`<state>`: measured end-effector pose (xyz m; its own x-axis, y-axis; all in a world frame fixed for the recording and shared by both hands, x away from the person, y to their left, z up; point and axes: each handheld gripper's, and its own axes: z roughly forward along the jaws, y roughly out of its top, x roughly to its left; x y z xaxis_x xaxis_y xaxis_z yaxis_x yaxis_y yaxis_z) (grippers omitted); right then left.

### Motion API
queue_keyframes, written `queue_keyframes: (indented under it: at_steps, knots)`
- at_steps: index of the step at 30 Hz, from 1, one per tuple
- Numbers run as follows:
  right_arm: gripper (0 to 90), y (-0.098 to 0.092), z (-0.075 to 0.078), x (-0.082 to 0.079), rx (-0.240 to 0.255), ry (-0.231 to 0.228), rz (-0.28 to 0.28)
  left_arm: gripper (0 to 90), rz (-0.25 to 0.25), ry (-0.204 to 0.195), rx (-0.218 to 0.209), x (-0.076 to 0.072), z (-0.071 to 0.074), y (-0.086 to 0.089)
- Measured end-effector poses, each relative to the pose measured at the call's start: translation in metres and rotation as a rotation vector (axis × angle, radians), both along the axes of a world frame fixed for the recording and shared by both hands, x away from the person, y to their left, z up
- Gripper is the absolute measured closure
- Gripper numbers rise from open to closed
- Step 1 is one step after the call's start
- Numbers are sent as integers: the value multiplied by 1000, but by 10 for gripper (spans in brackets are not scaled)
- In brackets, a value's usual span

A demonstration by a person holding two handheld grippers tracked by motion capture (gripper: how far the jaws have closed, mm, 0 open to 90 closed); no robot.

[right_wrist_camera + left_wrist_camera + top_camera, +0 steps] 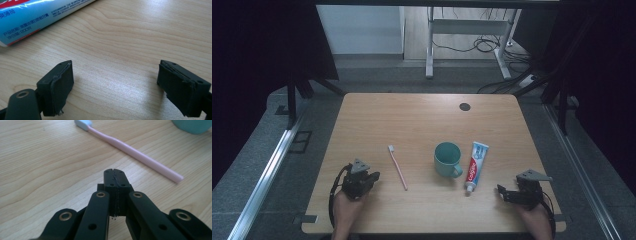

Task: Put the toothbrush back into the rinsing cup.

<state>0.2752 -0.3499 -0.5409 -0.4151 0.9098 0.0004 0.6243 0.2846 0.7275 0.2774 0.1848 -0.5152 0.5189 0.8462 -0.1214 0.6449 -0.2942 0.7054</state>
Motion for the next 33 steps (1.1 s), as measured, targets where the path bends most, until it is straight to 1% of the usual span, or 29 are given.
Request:
queue_keyframes:
  at_steps: [4,5,8,9,10,14,17,23,29,33]
  knots:
    - [134,0,0,0,0,0,1,894,-11,2,-10,3,2,-5]
    - [134,0,0,0,0,0,1,893,-20,6,-17,5,3,-9]
    - [134,0,0,0,0,0,1,893,-28,7,-19,7,5,-13]
    - [134,0,0,0,0,0,1,894,-42,8,-24,10,7,-18]
    - [134,0,0,0,0,0,1,893,-42,8,-24,10,7,-18]
    - [134,0,0,0,0,0,0,893,-76,13,-35,17,10,-30]
    - [134,0,0,0,0,0,0,893,-99,14,-30,23,11,-40]
    - [134,0,0,0,0,0,1,893,-128,32,-26,32,6,-58]
    - [134,0,0,0,1,0,3,893,-146,47,-23,37,0,-67]
    - [134,0,0,0,0,0,4,893,-154,61,-18,37,-4,-72]
